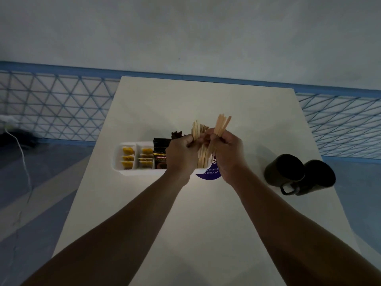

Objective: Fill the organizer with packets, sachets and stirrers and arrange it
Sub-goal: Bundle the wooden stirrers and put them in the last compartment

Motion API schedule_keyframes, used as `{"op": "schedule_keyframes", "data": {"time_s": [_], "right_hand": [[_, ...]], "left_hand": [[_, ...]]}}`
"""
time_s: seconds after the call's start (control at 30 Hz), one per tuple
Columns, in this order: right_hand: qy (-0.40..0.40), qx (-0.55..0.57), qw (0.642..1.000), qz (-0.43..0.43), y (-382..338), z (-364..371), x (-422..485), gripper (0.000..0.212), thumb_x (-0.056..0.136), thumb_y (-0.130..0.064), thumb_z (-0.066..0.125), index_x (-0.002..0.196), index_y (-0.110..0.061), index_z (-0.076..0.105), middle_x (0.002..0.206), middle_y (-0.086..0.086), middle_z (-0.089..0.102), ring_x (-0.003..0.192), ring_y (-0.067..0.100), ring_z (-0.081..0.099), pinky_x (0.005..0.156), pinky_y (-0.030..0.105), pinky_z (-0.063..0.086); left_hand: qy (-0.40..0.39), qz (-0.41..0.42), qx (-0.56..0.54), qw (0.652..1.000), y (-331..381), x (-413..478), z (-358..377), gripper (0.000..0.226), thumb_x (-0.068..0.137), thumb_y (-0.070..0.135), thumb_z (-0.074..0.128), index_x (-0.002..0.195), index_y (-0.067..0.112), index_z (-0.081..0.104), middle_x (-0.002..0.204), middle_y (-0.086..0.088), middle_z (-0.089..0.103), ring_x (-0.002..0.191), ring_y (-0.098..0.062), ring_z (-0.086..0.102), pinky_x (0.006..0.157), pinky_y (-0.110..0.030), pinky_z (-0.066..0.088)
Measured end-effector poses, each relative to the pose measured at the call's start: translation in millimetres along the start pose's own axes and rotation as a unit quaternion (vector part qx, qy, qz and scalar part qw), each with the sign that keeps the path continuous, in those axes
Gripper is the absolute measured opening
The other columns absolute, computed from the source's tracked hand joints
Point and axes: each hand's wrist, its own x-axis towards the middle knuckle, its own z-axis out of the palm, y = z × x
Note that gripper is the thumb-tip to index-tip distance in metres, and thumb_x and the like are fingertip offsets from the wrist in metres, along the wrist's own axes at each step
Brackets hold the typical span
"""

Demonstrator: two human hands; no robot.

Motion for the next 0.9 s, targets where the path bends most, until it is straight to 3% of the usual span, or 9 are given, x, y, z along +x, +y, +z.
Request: {"op": "schedule_keyframes", "data": {"time_s": [0.13, 0.2, 0.3, 0.53, 0.63, 0.7, 0.8, 0.9], "right_hand": [[0.012, -0.012, 1.000, 0.016, 13.0, 2.7, -3.6, 0.033, 0.095, 0.007, 0.048, 0.093, -0.013, 0.075, 0.091, 0.005, 0.076, 0.089, 0.018, 0.072, 0.079, 0.028, 0.057], [0.014, -0.025, 0.999, 0.023, 18.1, 3.5, -5.6, 0.032, 0.096, 0.004, 0.050, 0.096, -0.016, 0.075, 0.091, 0.000, 0.077, 0.089, 0.013, 0.072, 0.076, 0.024, 0.057], [0.009, -0.059, 0.998, 0.021, 22.7, 4.2, -7.9, 0.029, 0.097, 0.001, 0.050, 0.099, -0.016, 0.075, 0.092, 0.003, 0.076, 0.091, 0.020, 0.072, 0.080, 0.032, 0.060], [0.006, -0.073, 0.997, 0.007, 18.4, 8.2, -9.3, 0.030, 0.096, 0.003, 0.049, 0.101, -0.013, 0.074, 0.092, 0.007, 0.075, 0.091, 0.026, 0.071, 0.078, 0.036, 0.060], [0.005, -0.092, 0.996, 0.009, 21.9, 9.0, -9.3, 0.029, 0.095, 0.001, 0.050, 0.099, -0.015, 0.074, 0.090, 0.010, 0.074, 0.090, 0.033, 0.069, 0.076, 0.045, 0.060], [0.002, -0.121, 0.993, 0.012, 24.0, 8.4, -11.5, 0.024, 0.094, -0.002, 0.052, 0.099, -0.015, 0.072, 0.088, 0.010, 0.073, 0.088, 0.035, 0.069, 0.066, 0.046, 0.060], [-0.006, -0.154, 0.988, 0.011, 21.5, 6.0, -13.2, 0.017, 0.093, -0.003, 0.055, 0.099, -0.012, 0.069, 0.087, 0.007, 0.072, 0.079, 0.027, 0.070, 0.045, 0.019, 0.050], [0.017, -0.242, 0.969, -0.054, 19.3, 2.8, -10.8, 0.014, 0.092, -0.007, 0.056, 0.098, -0.012, 0.068, 0.089, 0.003, 0.070, 0.078, 0.018, 0.066, 0.043, 0.012, 0.044]], "left_hand": [[0.010, 0.011, 0.032, 0.999, -14.8, -2.8, 4.1, 0.015, 0.091, 0.021, 0.066, 0.099, 0.015, 0.076, 0.082, -0.001, 0.074, 0.079, -0.019, 0.070, 0.074, -0.044, 0.059], [0.011, 0.017, 0.052, 0.998, -20.9, -3.6, 5.7, 0.016, 0.091, 0.021, 0.065, 0.102, 0.015, 0.076, 0.084, 0.001, 0.074, 0.079, -0.015, 0.069, 0.067, -0.031, 0.058], [0.016, 0.037, 0.092, 0.995, -26.5, -3.2, 7.0, 0.019, 0.092, 0.021, 0.065, 0.106, 0.014, 0.075, 0.088, 0.001, 0.074, 0.082, -0.011, 0.067, 0.062, -0.013, 0.046], [0.043, 0.068, 0.130, 0.988, -20.3, -0.7, 5.0, 0.019, 0.092, 0.020, 0.065, 0.105, 0.009, 0.074, 0.084, 0.003, 0.070, 0.071, -0.004, 0.059, 0.053, -0.004, 0.037], [0.048, 0.073, 0.138, 0.987, -17.4, 0.1, 4.5, 0.015, 0.092, 0.017, 0.065, 0.098, 0.007, 0.074, 0.076, 0.004, 0.066, 0.061, -0.001, 0.055, 0.051, -0.003, 0.039], [0.045, 0.076, 0.139, 0.986, -17.3, -0.6, 4.2, 0.012, 0.090, 0.014, 0.066, 0.092, 0.005, 0.074, 0.072, 0.002, 0.067, 0.057, 0.001, 0.054, 0.053, -0.002, 0.039], [0.038, 0.091, 0.147, 0.984, -16.3, -2.9, 3.1, 0.012, 0.091, 0.013, 0.065, 0.093, 0.006, 0.075, 0.079, -0.001, 0.072, 0.058, 0.005, 0.054, 0.056, 0.000, 0.039], [0.034, 0.112, 0.160, 0.980, -12.5, -3.8, 1.0, 0.015, 0.093, 0.015, 0.064, 0.099, 0.008, 0.075, 0.084, -0.002, 0.074, 0.060, 0.004, 0.055, 0.058, -0.001, 0.039]]}}
